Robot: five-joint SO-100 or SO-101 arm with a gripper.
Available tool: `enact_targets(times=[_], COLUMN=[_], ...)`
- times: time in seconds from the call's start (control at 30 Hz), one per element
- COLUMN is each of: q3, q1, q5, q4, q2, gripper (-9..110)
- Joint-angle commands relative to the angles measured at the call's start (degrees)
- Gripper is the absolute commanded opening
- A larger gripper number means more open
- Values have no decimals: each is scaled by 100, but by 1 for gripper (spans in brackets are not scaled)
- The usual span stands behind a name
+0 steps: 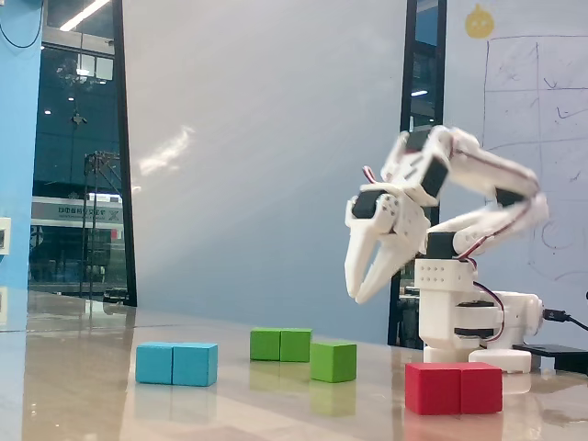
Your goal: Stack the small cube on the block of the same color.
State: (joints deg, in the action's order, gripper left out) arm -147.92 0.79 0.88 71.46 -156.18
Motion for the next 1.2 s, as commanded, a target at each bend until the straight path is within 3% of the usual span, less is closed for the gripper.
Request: enact_targets(times=[0.0, 0.37, 0.83, 1.17], q3=[1591, 3094, 3076, 3164], q1=[-35, -26, -53, -475], q5=[9, 18, 26, 35], q4=[-158, -149, -141, 519], q2=[1582, 4315, 5142, 5194], gripper=[0, 0, 1, 20])
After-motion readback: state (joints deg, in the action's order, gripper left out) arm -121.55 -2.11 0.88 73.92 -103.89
